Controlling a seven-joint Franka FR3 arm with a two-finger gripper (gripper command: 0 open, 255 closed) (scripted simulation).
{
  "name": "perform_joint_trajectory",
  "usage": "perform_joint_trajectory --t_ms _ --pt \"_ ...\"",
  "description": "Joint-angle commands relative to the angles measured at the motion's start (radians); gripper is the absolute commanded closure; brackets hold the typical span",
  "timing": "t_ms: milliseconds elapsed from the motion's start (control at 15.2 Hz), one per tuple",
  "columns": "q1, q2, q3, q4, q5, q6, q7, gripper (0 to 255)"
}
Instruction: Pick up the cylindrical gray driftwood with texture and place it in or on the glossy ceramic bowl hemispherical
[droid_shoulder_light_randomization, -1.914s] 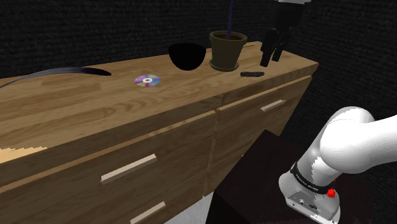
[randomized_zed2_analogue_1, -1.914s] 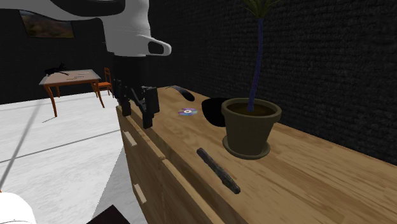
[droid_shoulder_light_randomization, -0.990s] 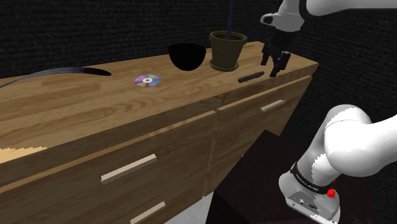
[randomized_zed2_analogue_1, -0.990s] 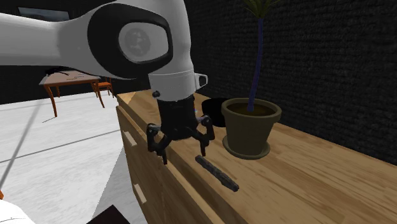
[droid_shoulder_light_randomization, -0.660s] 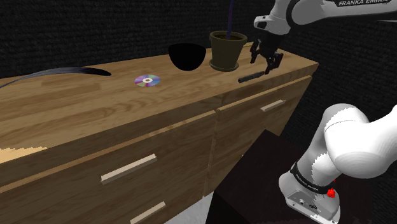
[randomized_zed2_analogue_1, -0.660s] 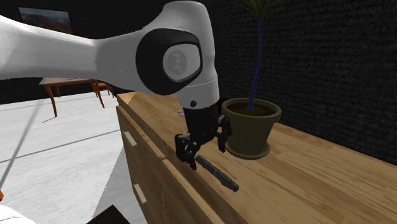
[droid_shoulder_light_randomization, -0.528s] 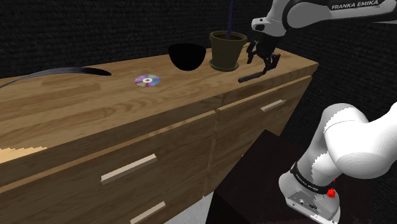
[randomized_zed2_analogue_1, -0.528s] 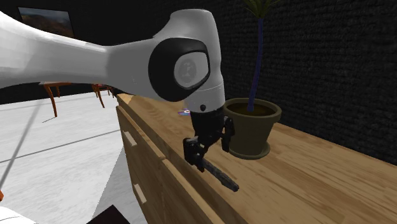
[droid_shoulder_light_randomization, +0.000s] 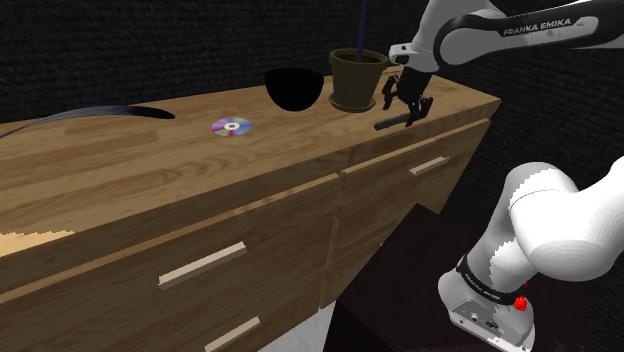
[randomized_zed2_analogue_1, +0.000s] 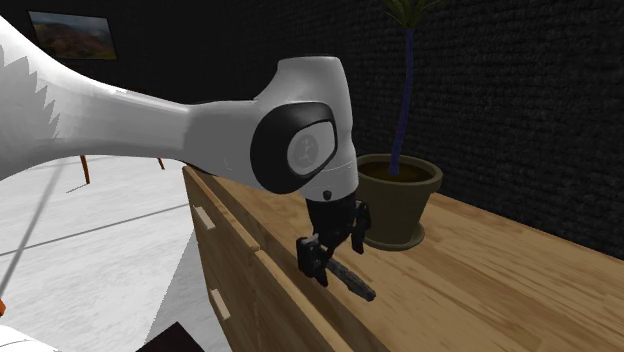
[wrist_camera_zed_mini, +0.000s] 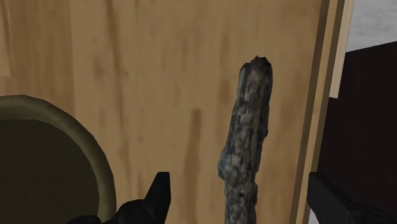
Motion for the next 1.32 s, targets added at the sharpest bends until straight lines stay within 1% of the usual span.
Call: perform_joint_trajectory --t_ms 0,330,396,990,1254 --pt "0.001 0.004 -0.004 -0.002 -0.001 0.007 0.0 0" --pt "0.001 0.004 -0.004 -0.002 -0.001 0.007 0.0 0" --pt "0.001 0.004 -0.004 -0.002 -0.001 0.007 0.0 255" --pt "0.001 0.004 -0.004 -0.002 -0.001 0.007 0.0 255" --pt "0.005 -0.008 0.017 0.042 0.015 -0.049 -0.006 255"
